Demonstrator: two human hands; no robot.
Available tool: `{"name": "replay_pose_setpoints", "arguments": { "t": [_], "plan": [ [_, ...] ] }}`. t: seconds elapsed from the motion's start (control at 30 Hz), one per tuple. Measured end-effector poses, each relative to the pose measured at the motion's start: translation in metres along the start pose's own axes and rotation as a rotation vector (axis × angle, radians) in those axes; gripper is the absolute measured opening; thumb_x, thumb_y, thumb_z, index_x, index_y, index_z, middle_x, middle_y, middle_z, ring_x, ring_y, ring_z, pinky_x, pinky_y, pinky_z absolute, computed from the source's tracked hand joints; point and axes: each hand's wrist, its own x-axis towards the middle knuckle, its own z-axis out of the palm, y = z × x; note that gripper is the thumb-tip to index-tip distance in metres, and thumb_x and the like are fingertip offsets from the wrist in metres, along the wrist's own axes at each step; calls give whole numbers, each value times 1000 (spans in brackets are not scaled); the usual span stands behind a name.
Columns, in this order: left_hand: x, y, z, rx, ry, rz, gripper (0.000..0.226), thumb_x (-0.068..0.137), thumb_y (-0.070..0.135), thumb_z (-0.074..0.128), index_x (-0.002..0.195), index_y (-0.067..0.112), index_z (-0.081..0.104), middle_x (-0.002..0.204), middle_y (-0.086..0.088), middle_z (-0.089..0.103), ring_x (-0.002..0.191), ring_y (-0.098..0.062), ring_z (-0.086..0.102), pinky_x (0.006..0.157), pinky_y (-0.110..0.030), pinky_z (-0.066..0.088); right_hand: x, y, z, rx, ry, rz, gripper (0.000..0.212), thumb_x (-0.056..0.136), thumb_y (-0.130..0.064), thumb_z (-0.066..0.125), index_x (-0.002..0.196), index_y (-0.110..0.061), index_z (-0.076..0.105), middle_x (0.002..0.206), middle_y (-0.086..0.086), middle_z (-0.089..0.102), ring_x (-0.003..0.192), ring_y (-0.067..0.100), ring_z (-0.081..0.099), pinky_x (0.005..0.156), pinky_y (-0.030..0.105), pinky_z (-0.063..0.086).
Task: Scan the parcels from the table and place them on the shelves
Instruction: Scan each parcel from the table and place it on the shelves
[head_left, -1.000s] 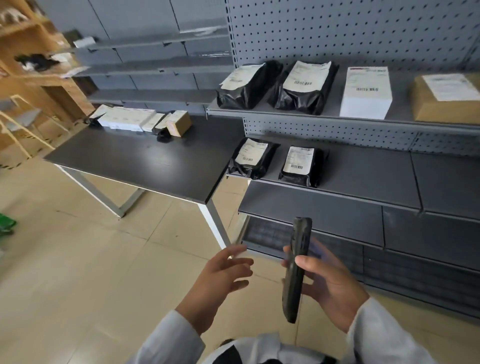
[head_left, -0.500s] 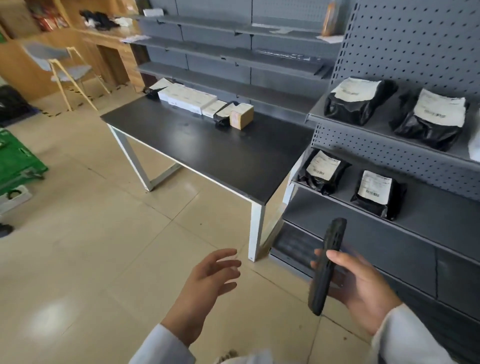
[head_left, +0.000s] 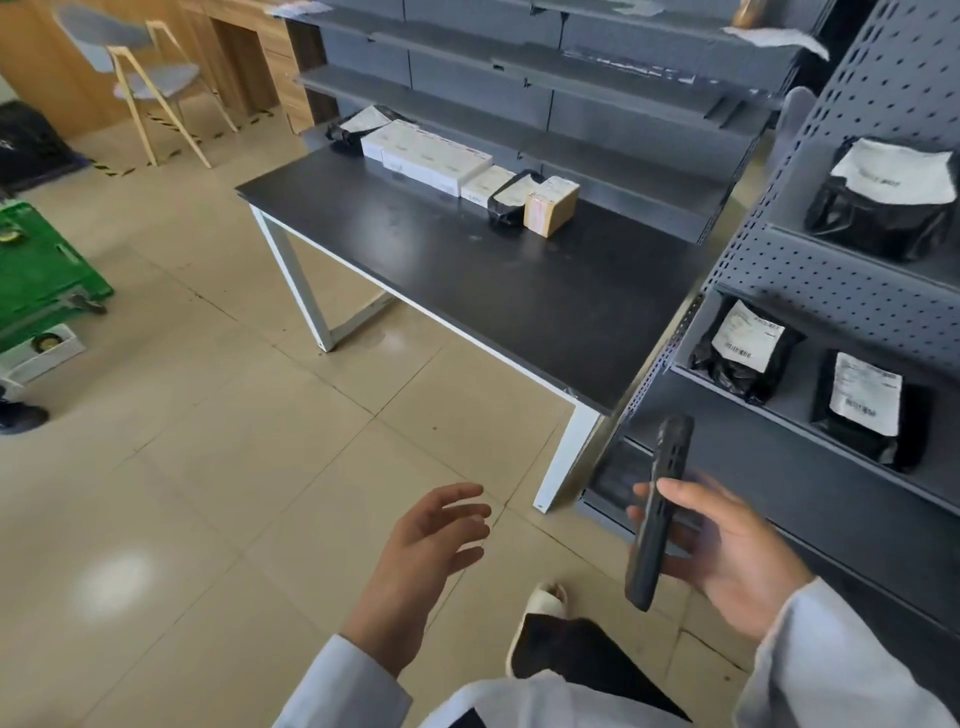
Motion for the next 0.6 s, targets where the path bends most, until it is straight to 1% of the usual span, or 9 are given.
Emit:
{"name": "replay_pose_setpoints", "arguments": {
  "t": [0.1, 0.17, 0.2, 0.27, 0.33, 0.4, 0.47, 0.53, 0.6],
  "plan": [
    [32, 11, -4, 19, -6, -29, 27, 89, 6, 64, 109, 23, 73, 104, 0, 75, 103, -21, 69, 95, -39, 55, 38, -9, -7, 35, 19, 22, 68, 19, -40, 102, 81, -26, 79, 95, 9, 73, 96, 30, 68, 92, 62, 50],
    [55, 23, -9, 29, 12, -43, 26, 86, 8, 69, 107, 23, 74, 104, -1, 75, 104, -22, 69, 96, -40, 54, 70, -16, -7, 42, 40, 37, 65, 21, -38, 102, 80, -26, 78, 96, 9, 71, 93, 29, 68, 80, 56, 56],
    [66, 32, -11, 35, 24, -50, 27, 81, 12, 73, 106, 23, 74, 104, -2, 75, 104, -23, 68, 96, -41, 54, 87, -21, -6, 55, 55, 43, 59, 27, -36, 101, 80, -26, 77, 95, 9, 70, 92, 29, 68, 74, 52, 58],
    [89, 56, -17, 51, 41, -58, 36, 70, 20, 73, 106, 21, 74, 105, -3, 75, 105, -25, 68, 96, -42, 54, 122, -34, 1, 127, 62, 46, 31, 53, -29, 91, 80, -25, 75, 95, 11, 67, 89, 29, 67, 69, 49, 61],
    [114, 85, -22, 86, 45, -55, 41, 67, 23, 70, 107, 20, 74, 105, -4, 75, 105, -26, 68, 96, -41, 55, 157, -51, 12, 208, 53, 47, 14, 61, -26, 83, 72, -26, 75, 92, 10, 65, 86, 27, 66, 73, 49, 59],
    [142, 114, -24, 124, 46, -41, 42, 66, 22, 70, 109, 18, 73, 106, -5, 74, 106, -27, 68, 95, -40, 54, 188, -71, 25, 221, 24, 47, 34, 42, -32, 96, 67, -27, 73, 91, 8, 66, 86, 27, 65, 76, 49, 56],
    [172, 142, -23, 155, 53, -13, 42, 66, 21, 70, 108, 18, 73, 106, -5, 75, 105, -27, 68, 94, -40, 55, 219, -91, 35, 198, 41, 41, 49, 27, -34, 99, 68, -29, 72, 94, 7, 67, 90, 27, 66, 79, 50, 55],
    [201, 165, -18, 174, 58, 15, 37, 71, 18, 72, 108, 18, 73, 105, -5, 74, 104, -26, 69, 93, -40, 55, 246, -110, 43, 206, 33, 17, 45, 31, -33, 98, 67, -30, 72, 95, 6, 67, 92, 26, 66, 85, 53, 54],
    [230, 182, -14, 191, 57, 44, 27, 83, 9, 72, 109, 17, 73, 106, -6, 74, 103, -26, 69, 94, -40, 55, 269, -125, 50, 233, 34, 2, 27, 50, -24, 92, 67, -28, 72, 96, 7, 64, 96, 27, 63, 98, 60, 47]
  ]
}}
